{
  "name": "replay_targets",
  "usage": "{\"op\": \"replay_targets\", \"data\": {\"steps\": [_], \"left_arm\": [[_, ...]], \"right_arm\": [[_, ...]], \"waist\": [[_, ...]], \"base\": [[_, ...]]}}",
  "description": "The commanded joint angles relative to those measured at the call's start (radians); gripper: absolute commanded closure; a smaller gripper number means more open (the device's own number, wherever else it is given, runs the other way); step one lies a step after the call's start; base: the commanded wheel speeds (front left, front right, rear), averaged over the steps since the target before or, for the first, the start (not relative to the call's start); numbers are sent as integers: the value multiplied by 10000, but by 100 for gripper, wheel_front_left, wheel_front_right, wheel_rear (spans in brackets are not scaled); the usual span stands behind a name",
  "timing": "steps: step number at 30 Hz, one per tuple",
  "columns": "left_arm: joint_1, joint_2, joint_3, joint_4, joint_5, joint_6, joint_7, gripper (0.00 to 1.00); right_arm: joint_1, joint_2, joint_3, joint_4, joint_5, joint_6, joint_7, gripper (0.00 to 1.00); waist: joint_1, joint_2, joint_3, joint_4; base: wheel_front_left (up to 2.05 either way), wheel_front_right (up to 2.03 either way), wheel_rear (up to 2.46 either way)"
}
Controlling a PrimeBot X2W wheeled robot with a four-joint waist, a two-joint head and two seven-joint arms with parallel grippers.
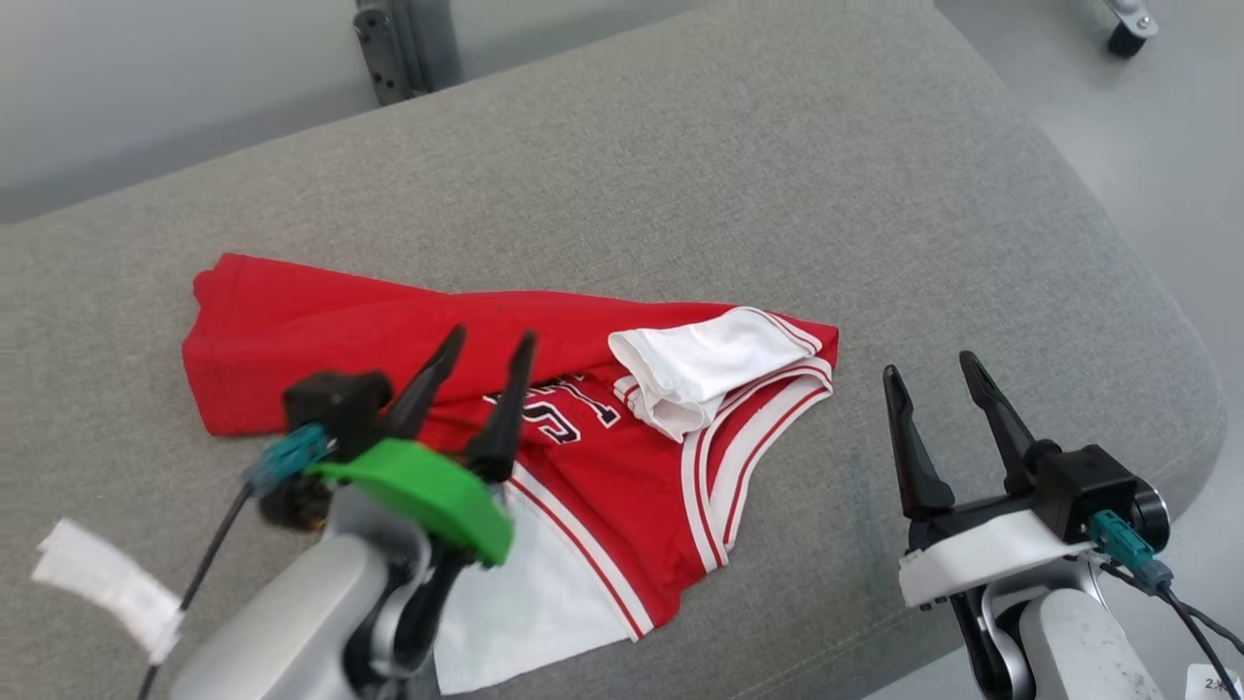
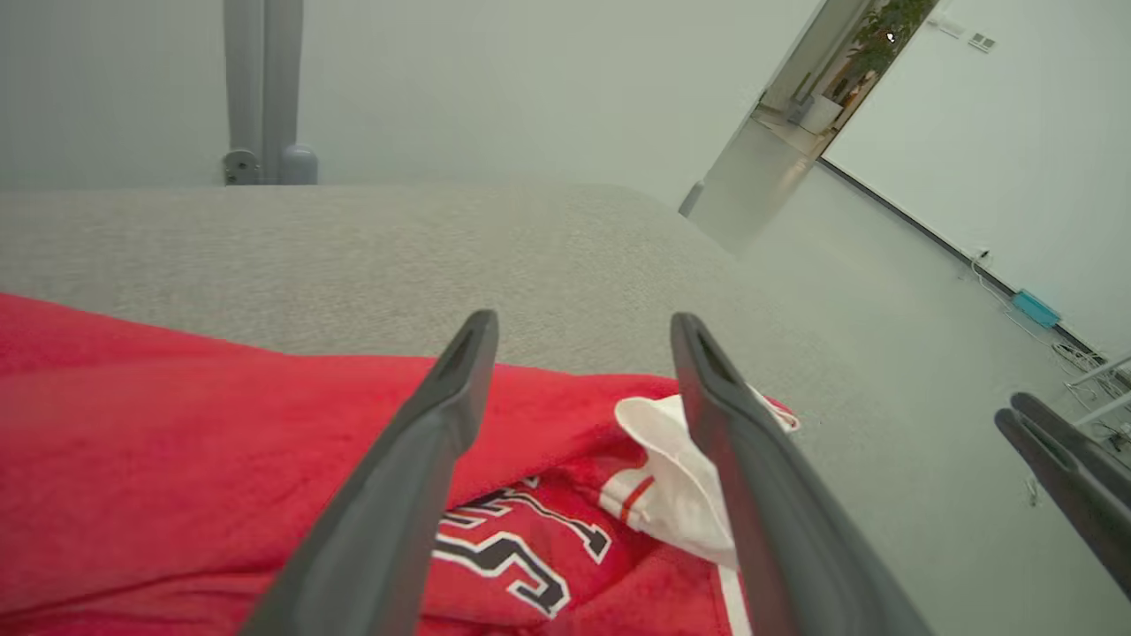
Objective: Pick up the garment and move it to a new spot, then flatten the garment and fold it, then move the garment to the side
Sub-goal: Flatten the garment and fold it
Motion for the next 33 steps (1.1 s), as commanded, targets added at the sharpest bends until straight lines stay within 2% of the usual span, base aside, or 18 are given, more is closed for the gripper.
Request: {"op": "replay_targets", "data": {"steps": [1, 3, 7, 11, 18, 24, 28, 33], "left_arm": [[445, 487, 171, -205, 11, 278, -64, 0], [1121, 1223, 438, -407, -49, 733, -112, 0], [2048, 1997, 989, -599, -514, 1203, -132, 0], [2313, 2174, 1349, -422, -861, 1355, -155, 0], [1509, 2152, 1446, 294, -1119, 1006, 346, 0], [634, 2152, 1619, 1784, -1405, 610, 1017, 0], [296, 2046, 1785, 2681, -1660, 323, 1087, 0], [179, 1915, 1813, 3081, -1863, -192, 1217, 0]], "right_arm": [[202, -23, -47, -4, -81, 1, -31, 0], [349, -21, -57, -39, -187, 1, -31, 0], [556, -24, 36, -66, -344, 1, -31, 0], [560, -21, 186, -101, -436, 1, -31, 0], [209, -19, 309, -299, -460, 1, -31, 0], [-4, -18, 262, -375, -306, 1, -31, 0], [-68, -19, 287, -360, -215, 1, -31, 0], [-118, -17, 238, -314, -171, 1, -31, 0]], "waist": [[0, 0, -646, 486], [0, 0, -815, 579], [0, 0, -1027, 666], [0, 0, -1003, 642], [0, 0, -287, 360], [0, 0, 455, 200], [0, 0, 615, 131], [0, 0, 618, 185]], "base": [[0, 0, 0], [0, 0, 0], [0, 0, 0], [0, 0, 0], [0, 0, 0], [0, 0, 0], [0, 0, 0], [0, 0, 0]]}}
